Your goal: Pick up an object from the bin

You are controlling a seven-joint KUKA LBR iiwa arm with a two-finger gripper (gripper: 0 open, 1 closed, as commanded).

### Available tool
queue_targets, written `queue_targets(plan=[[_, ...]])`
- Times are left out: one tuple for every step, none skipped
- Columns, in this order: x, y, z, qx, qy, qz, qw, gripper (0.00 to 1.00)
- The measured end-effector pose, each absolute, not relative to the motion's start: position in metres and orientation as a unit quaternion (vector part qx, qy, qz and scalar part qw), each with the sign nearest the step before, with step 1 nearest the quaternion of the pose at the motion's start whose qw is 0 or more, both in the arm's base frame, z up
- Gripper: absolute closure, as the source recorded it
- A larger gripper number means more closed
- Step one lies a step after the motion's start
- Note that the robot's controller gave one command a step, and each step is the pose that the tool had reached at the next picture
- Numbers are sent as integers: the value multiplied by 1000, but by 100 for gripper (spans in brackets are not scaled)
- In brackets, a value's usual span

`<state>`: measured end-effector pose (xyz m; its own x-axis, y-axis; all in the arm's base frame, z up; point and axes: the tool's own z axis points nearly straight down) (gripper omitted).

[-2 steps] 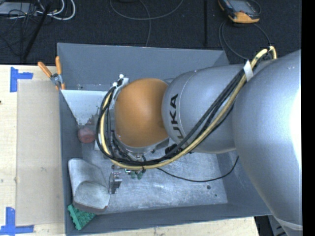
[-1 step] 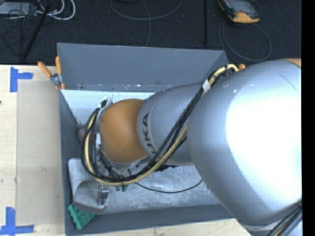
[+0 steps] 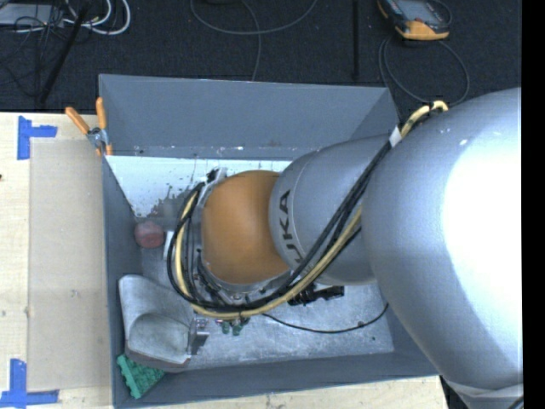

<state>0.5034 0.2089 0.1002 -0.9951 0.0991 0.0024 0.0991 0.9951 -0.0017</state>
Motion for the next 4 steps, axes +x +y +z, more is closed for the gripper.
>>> queue_targets(plan=[[500, 244, 105, -29, -1000, 0, 0, 0], [487, 234, 77, -116, -993, 3, -5, 0], [490, 231, 79, -118, -993, 2, -2, 0], [488, 231, 77, -120, -993, 2, 1, 100]])
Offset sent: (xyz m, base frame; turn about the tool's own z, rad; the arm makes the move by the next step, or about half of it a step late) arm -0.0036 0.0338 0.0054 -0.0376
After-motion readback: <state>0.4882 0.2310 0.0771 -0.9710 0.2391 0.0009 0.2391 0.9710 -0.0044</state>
